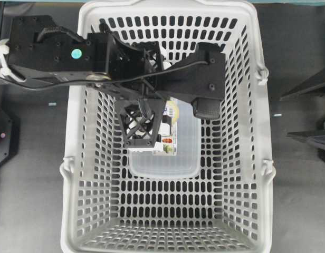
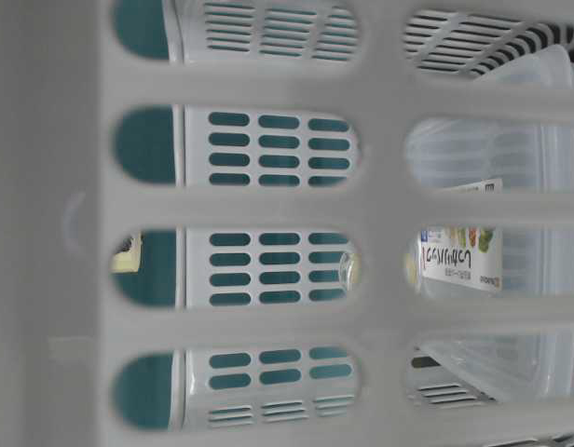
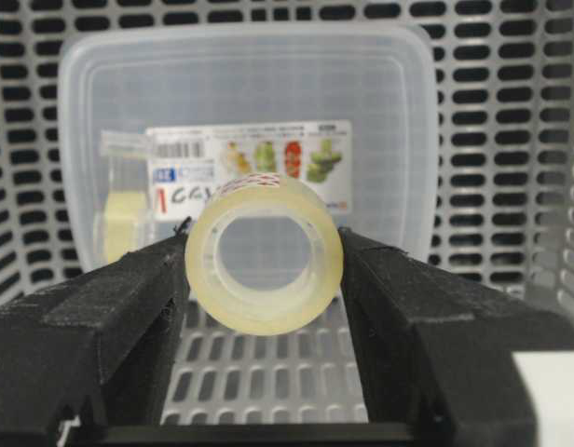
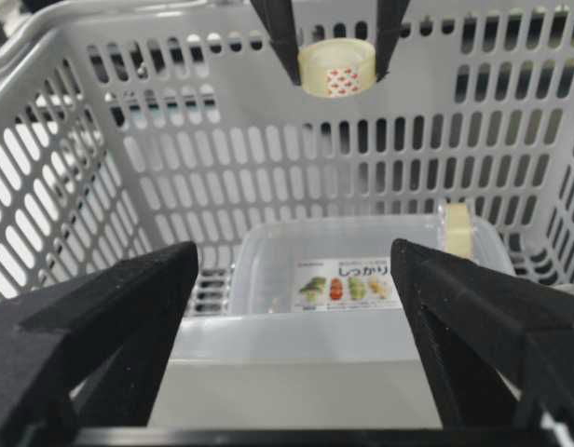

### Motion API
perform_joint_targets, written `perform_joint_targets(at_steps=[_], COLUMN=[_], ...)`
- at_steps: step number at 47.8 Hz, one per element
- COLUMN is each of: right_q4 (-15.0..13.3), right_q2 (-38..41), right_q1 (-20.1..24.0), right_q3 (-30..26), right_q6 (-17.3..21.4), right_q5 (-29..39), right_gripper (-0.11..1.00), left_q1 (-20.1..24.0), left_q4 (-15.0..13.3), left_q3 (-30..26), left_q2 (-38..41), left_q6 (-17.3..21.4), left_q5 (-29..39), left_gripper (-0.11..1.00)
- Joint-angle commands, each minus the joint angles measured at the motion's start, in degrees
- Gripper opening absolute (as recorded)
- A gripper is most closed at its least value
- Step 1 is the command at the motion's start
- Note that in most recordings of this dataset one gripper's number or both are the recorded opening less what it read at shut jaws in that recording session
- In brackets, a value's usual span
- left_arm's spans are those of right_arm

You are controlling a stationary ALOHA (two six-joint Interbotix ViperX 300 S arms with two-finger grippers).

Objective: Pick up the cellophane tape from the shopping basket with the left arm.

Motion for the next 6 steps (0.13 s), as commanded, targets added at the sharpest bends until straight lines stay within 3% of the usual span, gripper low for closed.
perform_joint_targets(at_steps=[1, 6], right_q4=[0.1, 0.1], right_q2=[0.3, 0.3], right_q1=[0.2, 0.2], right_q3=[-0.5, -0.5], right_q6=[0.1, 0.1], right_q5=[-0.8, -1.0], right_gripper=[0.80, 0.80], left_q1=[-0.2, -0.2], left_q4=[0.2, 0.2], left_q3=[-1.2, -1.2], left_q2=[-0.8, -0.8], left_q6=[-0.1, -0.1], left_q5=[0.1, 0.7], left_gripper=[0.50, 0.50])
